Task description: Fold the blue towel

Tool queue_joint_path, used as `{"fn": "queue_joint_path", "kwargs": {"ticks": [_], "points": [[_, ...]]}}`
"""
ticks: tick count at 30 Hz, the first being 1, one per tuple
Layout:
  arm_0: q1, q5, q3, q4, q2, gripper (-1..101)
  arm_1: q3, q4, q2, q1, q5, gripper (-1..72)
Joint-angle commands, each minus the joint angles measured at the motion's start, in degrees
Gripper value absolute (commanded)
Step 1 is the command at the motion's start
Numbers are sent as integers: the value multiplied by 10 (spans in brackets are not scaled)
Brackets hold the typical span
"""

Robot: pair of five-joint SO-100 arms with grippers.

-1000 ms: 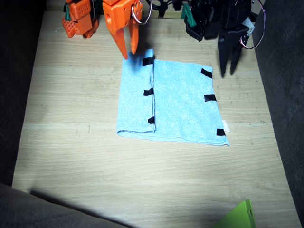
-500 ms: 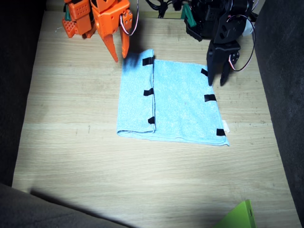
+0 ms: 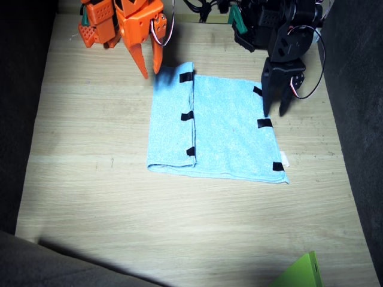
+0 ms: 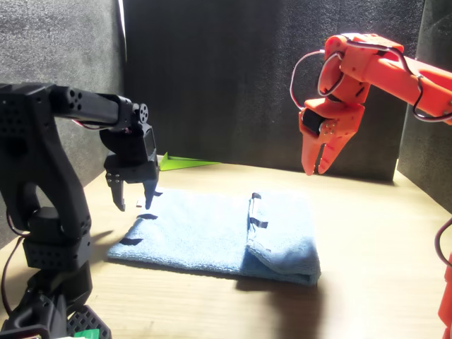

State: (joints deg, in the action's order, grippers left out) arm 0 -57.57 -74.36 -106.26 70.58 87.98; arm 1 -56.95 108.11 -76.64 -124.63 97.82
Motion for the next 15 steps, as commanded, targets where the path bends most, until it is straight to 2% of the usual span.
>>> {"fn": "queue_joint_path", "kwargs": {"ticks": [1,5,15], "points": [[-3,-6,20,11,3,260,-61,-53,-78,29,30,146],[2,-6,24,5,-8,257,-182,-118,-154,47,28,148],[23,29,11,13,-26,240,-282,-149,-218,53,32,150]]}}
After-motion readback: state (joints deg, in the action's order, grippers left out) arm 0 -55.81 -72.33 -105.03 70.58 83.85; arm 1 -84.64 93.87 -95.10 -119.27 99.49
